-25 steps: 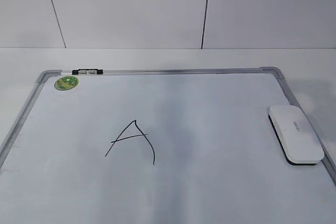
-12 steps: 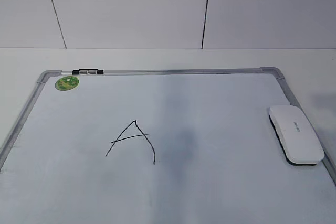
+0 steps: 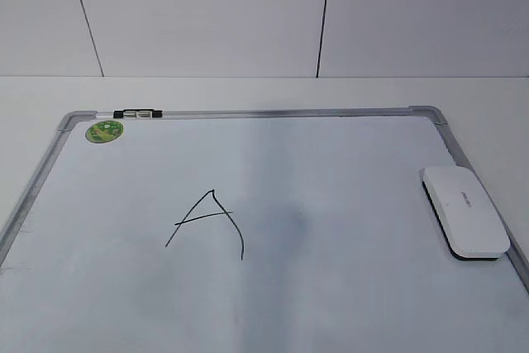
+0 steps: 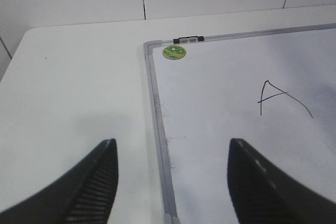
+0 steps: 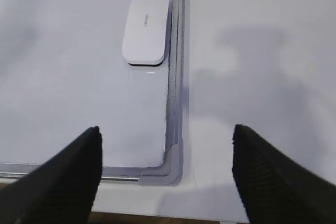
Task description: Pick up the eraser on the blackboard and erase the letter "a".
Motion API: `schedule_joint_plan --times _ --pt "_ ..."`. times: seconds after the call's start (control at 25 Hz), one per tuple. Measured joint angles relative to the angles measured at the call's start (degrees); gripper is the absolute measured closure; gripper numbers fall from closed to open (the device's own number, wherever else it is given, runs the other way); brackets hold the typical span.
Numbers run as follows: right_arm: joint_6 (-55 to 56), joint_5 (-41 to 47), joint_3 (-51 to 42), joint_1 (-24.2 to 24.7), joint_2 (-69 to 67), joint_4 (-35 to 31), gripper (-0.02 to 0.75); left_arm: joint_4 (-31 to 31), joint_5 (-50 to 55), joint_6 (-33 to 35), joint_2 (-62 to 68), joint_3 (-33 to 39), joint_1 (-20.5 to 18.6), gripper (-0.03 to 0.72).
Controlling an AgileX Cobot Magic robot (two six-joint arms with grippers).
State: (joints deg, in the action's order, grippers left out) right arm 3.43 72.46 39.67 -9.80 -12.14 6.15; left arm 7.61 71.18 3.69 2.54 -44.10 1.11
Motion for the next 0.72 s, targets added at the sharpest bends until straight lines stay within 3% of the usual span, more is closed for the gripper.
schedule_joint_plan --times 0.24,0.72 --pt "-1.83 0.60 -7.48 0.00 8.10 1.16 0.145 -0.37 -0.40 0.00 0.00 4.01 0.76 0.200" --pt "-2.04 -1.26 -8.89 0.00 9.03 1.65 0.145 -2.06 -1.22 0.90 0.14 12.73 3.86 0.202"
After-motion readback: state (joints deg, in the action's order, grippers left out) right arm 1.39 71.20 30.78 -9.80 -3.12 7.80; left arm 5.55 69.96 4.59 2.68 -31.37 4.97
